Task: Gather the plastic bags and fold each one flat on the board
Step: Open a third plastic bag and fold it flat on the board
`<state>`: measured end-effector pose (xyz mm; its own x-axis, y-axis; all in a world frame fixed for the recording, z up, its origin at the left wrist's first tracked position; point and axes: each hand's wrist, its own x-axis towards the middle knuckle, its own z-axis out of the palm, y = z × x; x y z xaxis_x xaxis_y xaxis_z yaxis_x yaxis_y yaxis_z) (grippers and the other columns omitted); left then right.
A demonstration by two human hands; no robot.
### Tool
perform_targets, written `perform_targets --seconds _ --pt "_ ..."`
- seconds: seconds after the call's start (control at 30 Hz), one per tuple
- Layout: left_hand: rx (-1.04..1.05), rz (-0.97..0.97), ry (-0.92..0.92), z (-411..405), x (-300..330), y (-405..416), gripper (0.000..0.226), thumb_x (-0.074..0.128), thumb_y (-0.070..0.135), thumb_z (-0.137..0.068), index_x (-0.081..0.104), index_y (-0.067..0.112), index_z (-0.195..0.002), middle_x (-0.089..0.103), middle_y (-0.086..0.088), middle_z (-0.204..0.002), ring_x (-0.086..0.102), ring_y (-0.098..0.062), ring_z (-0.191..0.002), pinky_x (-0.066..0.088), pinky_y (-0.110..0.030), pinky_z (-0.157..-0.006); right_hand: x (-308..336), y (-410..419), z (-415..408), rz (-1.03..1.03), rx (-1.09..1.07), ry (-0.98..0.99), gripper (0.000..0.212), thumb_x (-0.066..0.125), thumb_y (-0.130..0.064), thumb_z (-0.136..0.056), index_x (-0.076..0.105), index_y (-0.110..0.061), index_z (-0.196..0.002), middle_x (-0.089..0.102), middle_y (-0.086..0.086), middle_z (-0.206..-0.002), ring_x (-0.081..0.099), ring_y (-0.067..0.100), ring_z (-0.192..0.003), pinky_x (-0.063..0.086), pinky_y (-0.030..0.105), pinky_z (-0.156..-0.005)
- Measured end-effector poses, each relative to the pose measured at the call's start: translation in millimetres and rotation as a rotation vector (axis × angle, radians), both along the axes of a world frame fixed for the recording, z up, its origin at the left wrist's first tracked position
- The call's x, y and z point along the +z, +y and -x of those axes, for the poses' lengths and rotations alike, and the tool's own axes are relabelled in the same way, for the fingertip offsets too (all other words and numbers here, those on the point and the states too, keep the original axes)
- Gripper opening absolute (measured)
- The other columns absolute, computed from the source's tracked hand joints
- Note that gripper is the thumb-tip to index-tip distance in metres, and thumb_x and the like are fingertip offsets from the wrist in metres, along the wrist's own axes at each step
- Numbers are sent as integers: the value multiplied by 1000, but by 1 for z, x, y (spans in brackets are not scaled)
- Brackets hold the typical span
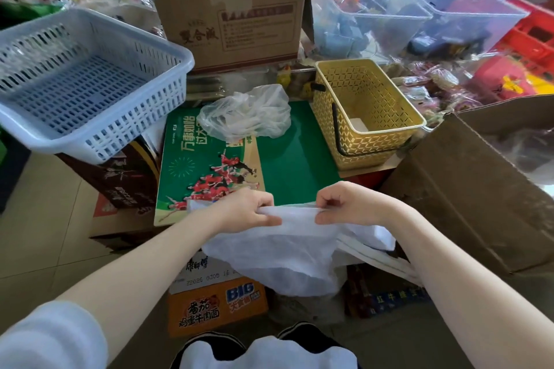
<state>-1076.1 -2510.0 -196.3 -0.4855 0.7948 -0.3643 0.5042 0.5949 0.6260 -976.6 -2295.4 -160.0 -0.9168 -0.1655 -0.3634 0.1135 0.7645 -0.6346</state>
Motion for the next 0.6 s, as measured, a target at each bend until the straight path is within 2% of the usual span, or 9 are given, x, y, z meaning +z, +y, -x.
perform_targets --seconds 0.1,0.17,0.2,0.23,0.3,0.37,0.43,0.53,0.6 --pt "63 -32 90 -1 -4 -6 32 57 47 -84 44 20 -73 48 3 -78 44 -17 -74 35 -31 -66 -4 22 -7 -65 -17 -32 18 66 -23 -81 58 -19 -66 52 -9 -63 45 4 -57 37 20 -58" --pt "-17 18 278 -1 -10 -9 29 54 47 -86 49 19 -82 47 4 -103 40 -18 -101 34 -34 -90 -8 34 -10 -53 -67 -40 16 65 -26 -81 63 -14 -73 56 -4 -69 50 9 -64 40 26 -63" --pt "-80 74 376 -2 -13 -9 31 52 48 -87 52 18 -91 43 4 -117 33 -19 -115 26 -37 -100 -11 39 -11 -39 -84 -42 20 66 -29 -81 64 -10 -76 56 -1 -70 50 10 -65 40 28 -63" --pt "-119 107 421 -3 -18 -9 33 51 49 -87 53 18 -96 42 4 -121 30 -18 -119 22 -38 -102 -14 45 -11 -27 -98 -44 27 66 -33 -81 63 -7 -76 54 0 -69 48 11 -64 39 29 -62" --pt "-100 72 347 -9 -28 -9 29 51 48 -87 47 19 -88 52 1 -98 45 -19 -97 36 -36 -83 -18 56 -13 -43 -119 -46 37 68 -39 -79 58 -6 -68 48 -1 -63 43 13 -59 35 30 -59" --pt "27 39 176 -17 -34 -10 26 54 45 -88 38 26 -80 50 2 -73 45 -16 -66 34 -32 -60 -22 69 -17 -87 -139 -44 38 71 -40 -77 53 -11 -60 44 -2 -58 40 13 -56 33 31 -57" --pt "109 17 173 -18 -41 -14 25 55 47 -86 38 29 -80 47 4 -63 41 -13 -53 31 -31 -54 -26 83 -21 -137 -162 -52 38 73 -37 -76 51 -12 -58 44 -2 -57 39 14 -54 31 29 -55" --pt "170 23 259 -13 -49 -23 39 48 61 -78 39 24 -70 43 3 -56 39 -15 -50 28 -31 -53 -36 97 -24 -320 -218 -41 39 71 -44 -76 54 -14 -58 49 -4 -59 42 13 -55 33 28 -54" --pt "183 10 235 -10 -55 -27 53 41 73 -72 36 21 -63 41 2 -54 39 -16 -51 27 -31 -54 -40 93 -23 -494 -258 1 34 66 -53 -77 62 -19 -70 54 -3 -71 50 15 -67 39 30 -59"
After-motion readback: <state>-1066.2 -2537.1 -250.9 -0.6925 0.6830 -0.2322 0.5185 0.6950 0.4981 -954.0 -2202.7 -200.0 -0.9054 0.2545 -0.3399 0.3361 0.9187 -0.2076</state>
